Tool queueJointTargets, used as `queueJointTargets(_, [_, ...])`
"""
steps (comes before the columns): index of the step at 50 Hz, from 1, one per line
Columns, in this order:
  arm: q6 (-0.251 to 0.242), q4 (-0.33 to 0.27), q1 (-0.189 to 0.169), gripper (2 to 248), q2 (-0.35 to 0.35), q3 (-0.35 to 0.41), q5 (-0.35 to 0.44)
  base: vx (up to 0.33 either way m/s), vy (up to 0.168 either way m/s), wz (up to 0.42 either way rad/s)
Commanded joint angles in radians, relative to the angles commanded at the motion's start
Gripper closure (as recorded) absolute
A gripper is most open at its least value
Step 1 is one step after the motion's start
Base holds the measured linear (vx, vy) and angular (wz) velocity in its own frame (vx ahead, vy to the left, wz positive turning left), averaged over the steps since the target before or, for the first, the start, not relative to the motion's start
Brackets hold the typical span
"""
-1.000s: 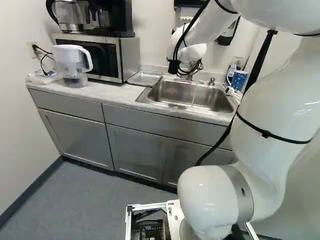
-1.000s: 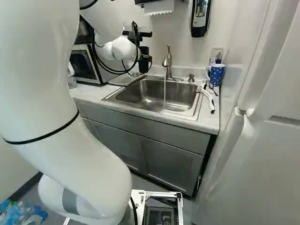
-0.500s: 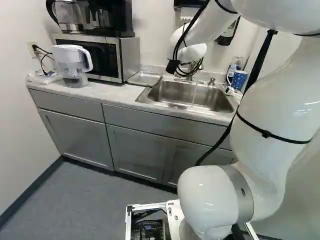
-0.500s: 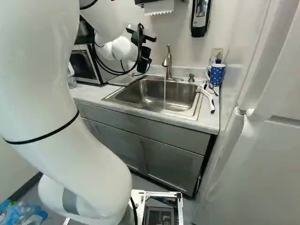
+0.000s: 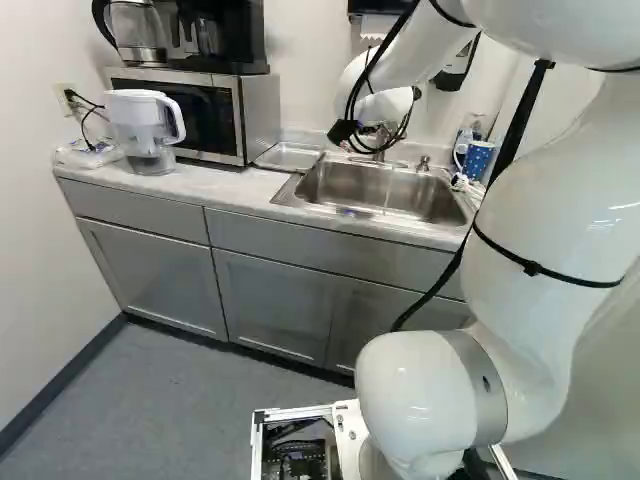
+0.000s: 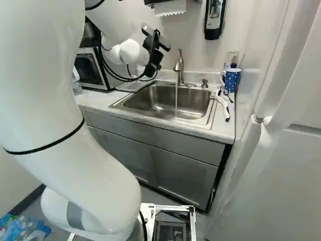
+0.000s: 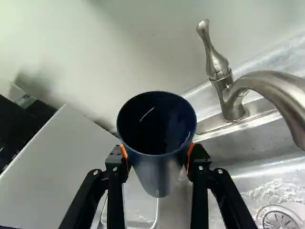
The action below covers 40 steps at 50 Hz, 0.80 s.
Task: Rinse the cup and place it in the tray
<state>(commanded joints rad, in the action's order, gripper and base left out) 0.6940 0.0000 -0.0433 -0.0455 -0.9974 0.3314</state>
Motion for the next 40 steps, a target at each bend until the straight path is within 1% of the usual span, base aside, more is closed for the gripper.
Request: queueJointTargets(40, [0.421,0.000,0.000,125,0.000,0.000,0.000,0.000,0.000,0.000])
